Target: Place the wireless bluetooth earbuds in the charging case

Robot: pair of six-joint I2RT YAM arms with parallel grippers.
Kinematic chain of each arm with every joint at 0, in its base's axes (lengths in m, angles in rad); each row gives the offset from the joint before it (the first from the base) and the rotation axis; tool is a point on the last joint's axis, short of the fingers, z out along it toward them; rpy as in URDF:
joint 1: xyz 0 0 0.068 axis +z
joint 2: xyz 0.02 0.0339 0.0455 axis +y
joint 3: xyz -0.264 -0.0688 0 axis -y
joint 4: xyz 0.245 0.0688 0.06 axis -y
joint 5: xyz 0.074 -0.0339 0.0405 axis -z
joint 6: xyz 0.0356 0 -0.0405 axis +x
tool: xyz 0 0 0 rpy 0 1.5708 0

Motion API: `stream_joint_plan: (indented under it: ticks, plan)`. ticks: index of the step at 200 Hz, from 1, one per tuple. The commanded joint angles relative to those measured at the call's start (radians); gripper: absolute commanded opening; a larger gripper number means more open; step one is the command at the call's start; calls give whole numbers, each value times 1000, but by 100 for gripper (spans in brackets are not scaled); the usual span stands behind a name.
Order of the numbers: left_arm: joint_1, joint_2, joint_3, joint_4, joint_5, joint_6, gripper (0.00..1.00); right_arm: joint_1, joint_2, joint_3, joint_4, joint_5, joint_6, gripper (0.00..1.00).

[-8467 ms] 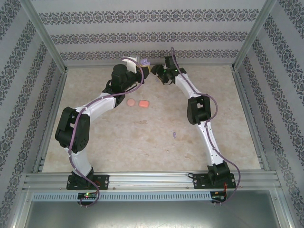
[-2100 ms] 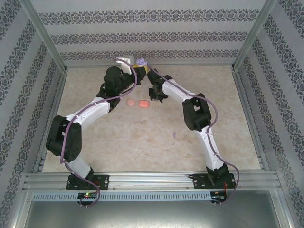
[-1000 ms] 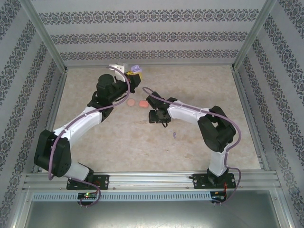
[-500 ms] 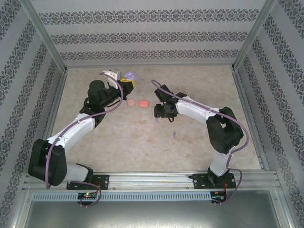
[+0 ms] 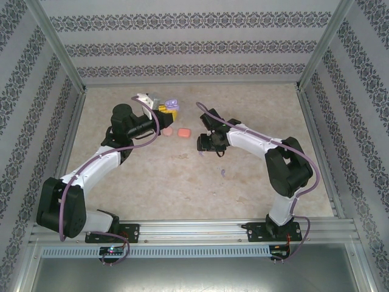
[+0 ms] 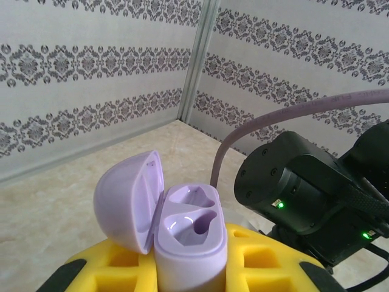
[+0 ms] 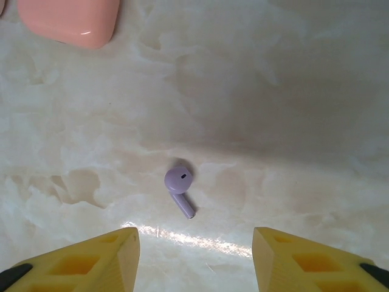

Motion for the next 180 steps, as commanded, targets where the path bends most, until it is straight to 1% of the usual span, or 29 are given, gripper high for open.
stream_joint_plan:
  ticks: [1, 32, 53, 99, 143, 180]
  plan:
    - [2, -17, 13, 46, -30, 51, 0, 30, 47, 47, -37, 45, -17, 52]
    - [2, -6, 20, 72, -62, 27, 0, 50, 109, 97, -80, 109, -37, 51]
    - [3, -10, 20, 82, -75, 22, 0, 55, 138, 112, -86, 126, -41, 48]
    - [2, -19, 24, 75, -85, 23, 0, 60, 190, 151, -90, 125, -50, 45]
    - [2, -24, 22, 62, -90, 28, 0, 68, 245, 209, -113, 126, -62, 44]
    - [2, -25, 22, 62, -93, 29, 0, 72, 269, 223, -126, 139, -70, 42]
